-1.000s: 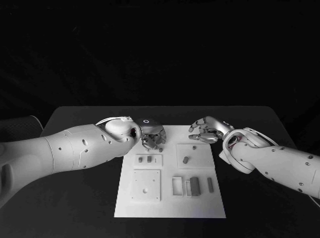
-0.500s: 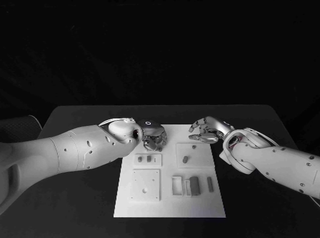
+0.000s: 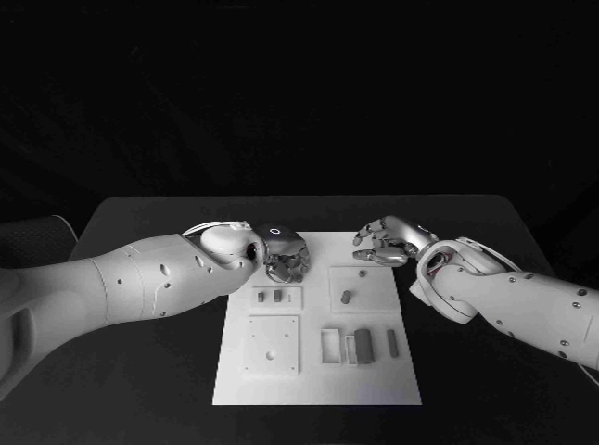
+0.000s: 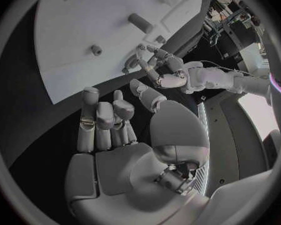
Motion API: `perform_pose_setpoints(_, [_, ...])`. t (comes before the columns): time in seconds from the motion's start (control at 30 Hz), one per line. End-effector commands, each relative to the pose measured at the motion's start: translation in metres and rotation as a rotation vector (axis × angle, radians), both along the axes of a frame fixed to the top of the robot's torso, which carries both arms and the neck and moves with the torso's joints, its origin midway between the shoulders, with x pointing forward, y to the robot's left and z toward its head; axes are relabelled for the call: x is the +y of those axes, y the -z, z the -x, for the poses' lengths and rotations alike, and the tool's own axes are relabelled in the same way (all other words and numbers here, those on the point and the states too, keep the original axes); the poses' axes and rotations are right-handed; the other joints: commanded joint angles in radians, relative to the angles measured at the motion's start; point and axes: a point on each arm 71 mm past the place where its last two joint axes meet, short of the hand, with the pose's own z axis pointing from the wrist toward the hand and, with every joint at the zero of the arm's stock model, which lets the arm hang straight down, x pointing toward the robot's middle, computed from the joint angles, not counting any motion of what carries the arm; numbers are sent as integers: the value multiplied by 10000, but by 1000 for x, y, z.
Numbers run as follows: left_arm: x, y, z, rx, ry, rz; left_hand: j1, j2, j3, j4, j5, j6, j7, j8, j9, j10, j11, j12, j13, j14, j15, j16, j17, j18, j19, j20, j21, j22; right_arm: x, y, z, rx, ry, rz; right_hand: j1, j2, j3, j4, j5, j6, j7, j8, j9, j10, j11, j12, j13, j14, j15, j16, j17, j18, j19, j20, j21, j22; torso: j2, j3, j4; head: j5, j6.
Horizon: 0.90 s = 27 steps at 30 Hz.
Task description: Assemble the parts on the task board
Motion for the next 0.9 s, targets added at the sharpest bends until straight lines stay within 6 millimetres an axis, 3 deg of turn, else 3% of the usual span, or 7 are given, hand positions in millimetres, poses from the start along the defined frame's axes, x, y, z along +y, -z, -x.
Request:
perform_pose_setpoints(0.03, [-2,2,2,117,147,-127,10,-28,75,12,58,19,39,16,-12,-10,57,63,-14,55,32,54,2,695,-30,-32,60,239,1,0,1,-31,-72,-32,13,-17,-33,2,19,14,62,-53,2,-20,74,-19,11,59,24,-45,-6,127,5,-64,-21,171,3,-9,2,-4,8])
perform_pose_setpoints(0.9, [-4,7,2,-40,124,55,-83,92,144,50,53,182,123,126,-48,-8,133,133,-52,66,98,97,-26,732,-43,13,157,224,1,0,1,-10,-75,-17,4,-15,-38,9,20,14,63,-54,9,-22,76,-15,12,62,27,-44,-6,127,9,-63,-21,171,6,-2,0,-7,-11])
